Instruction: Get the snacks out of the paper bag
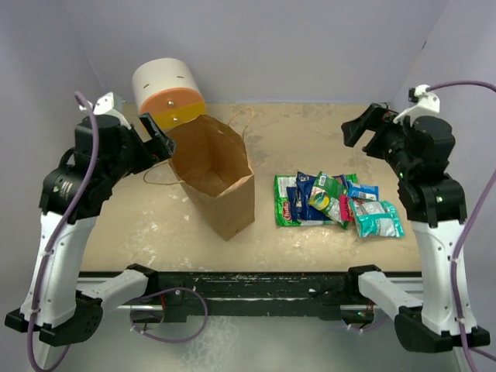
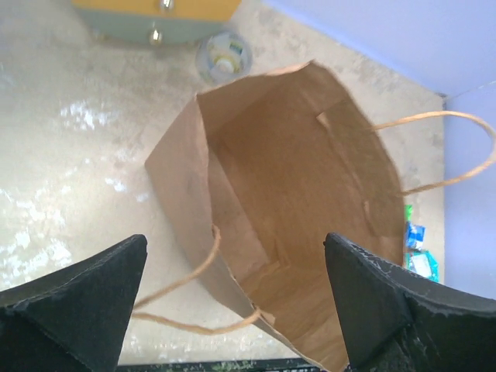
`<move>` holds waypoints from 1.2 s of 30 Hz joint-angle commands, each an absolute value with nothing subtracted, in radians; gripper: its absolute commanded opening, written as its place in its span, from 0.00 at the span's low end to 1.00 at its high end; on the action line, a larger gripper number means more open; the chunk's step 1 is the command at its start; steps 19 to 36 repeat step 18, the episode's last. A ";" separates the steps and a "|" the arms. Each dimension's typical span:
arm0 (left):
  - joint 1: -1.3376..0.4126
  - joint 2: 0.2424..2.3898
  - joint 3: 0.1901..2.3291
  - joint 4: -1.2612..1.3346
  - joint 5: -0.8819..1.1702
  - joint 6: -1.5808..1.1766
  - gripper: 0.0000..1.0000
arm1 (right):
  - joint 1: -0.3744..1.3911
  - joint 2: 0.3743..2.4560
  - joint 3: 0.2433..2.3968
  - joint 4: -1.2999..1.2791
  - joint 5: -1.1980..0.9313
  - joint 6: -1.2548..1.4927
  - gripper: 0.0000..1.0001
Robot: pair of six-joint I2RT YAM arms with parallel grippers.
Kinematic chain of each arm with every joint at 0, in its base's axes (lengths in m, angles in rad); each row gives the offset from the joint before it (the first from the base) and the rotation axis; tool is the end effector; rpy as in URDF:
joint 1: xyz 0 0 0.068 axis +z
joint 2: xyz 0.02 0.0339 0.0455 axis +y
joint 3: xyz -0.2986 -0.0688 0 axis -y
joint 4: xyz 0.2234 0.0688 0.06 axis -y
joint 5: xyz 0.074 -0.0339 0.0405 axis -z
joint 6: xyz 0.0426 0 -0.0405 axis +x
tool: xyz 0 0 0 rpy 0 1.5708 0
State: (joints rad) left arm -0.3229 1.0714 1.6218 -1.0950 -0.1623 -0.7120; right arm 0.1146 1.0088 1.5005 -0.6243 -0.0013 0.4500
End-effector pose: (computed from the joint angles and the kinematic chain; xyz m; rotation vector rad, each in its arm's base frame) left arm 0.1305 -0.0364 0.4835 -0.5093 2.0781 -0.4446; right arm 0.1441 0.0166 0.5091 0.2864 1.6974 0.4209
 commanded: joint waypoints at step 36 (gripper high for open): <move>-0.320 0.707 1.608 -0.757 -0.391 -0.402 0.99 | 0.112 0.728 1.519 -0.601 0.246 0.437 0.99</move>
